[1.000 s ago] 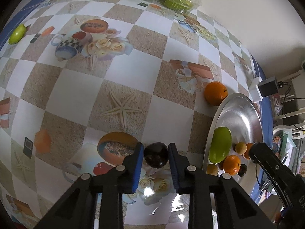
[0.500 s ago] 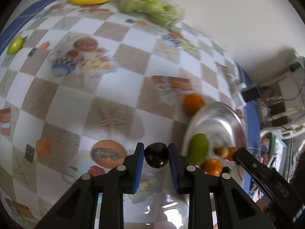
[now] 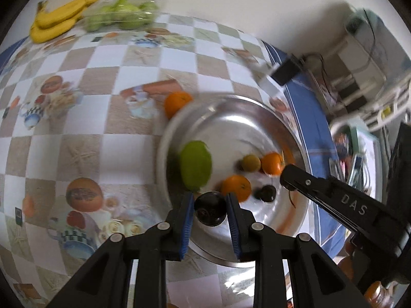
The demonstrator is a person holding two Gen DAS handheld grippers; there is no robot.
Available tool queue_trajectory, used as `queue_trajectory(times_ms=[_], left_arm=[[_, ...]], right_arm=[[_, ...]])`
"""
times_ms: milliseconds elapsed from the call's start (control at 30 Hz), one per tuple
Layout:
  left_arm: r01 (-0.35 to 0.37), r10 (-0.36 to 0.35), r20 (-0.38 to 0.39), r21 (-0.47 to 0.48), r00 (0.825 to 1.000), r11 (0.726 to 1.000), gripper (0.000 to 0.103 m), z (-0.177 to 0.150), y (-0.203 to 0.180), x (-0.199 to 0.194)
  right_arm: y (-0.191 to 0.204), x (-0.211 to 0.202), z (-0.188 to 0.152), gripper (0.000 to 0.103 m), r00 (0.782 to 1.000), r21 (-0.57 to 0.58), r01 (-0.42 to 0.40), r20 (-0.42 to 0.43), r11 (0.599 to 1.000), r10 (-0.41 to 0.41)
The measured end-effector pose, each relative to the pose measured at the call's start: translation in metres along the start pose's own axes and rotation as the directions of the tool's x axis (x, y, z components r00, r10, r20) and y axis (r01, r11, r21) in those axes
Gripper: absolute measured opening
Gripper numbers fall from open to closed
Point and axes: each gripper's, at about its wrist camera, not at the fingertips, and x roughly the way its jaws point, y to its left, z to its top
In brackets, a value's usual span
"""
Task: Organize fruits
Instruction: 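Carry the dark plums with both tools over the steel plate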
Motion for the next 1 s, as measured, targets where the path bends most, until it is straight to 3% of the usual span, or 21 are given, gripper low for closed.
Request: queue_trajectory(times_ms=[400, 1000], left_arm=[[-0.045, 0.053, -0.08, 0.095, 0.995, 0.994, 0.028, -0.013, -0.021, 0.025], [-0.078, 0.088, -0.112, 0.091, 0.99, 0.993, 0.028, -0.017, -0.016, 0.036]], right_arm=[[-0.001, 0.003, -0.018, 0.027, 0.999, -0.017, 0.027, -0.042, 1.0, -0.027], [-0.003, 0.016, -0.023, 0.027, 0.994, -0.015, 0.055, -0.093, 0.998, -0.056]])
